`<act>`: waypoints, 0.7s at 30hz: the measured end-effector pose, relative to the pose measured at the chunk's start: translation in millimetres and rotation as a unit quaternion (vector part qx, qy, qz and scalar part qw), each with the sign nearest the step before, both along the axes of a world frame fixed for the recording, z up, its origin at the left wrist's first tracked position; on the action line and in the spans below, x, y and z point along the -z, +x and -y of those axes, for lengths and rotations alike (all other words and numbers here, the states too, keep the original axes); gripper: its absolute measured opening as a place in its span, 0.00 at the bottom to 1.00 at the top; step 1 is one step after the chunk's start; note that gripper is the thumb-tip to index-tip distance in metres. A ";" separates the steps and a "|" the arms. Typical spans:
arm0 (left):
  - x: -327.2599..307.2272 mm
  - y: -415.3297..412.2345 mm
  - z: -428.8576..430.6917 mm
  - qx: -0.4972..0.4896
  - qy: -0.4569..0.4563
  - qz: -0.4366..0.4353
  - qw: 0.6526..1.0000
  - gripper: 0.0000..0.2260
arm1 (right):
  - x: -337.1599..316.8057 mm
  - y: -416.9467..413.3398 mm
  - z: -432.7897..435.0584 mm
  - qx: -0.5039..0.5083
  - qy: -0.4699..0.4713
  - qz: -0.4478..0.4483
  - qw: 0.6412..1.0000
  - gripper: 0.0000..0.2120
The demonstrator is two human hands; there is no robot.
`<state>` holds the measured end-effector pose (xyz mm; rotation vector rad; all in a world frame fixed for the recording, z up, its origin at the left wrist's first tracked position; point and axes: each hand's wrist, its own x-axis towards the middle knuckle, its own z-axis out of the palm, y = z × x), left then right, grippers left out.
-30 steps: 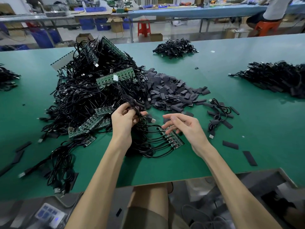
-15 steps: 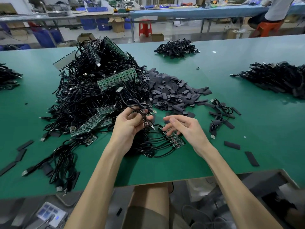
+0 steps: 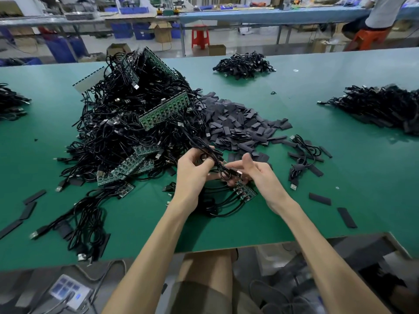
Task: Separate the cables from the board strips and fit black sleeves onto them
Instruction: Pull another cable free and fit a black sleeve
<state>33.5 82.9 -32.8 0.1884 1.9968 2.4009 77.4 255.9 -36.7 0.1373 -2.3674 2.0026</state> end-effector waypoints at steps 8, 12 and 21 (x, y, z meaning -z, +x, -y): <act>2.1 -1.7 3.2 0.012 0.027 0.011 1.000 0.04 | 5.0 -3.6 0.0 -0.003 -0.025 -0.021 0.999 0.06; -1.9 1.1 5.5 0.055 0.087 0.042 0.994 0.12 | 4.5 -3.7 -3.6 0.034 -0.031 -0.020 0.999 0.13; -0.2 2.1 8.9 0.087 0.079 0.005 0.993 0.06 | 0.8 -1.4 -2.0 0.027 -0.050 -0.005 0.998 0.12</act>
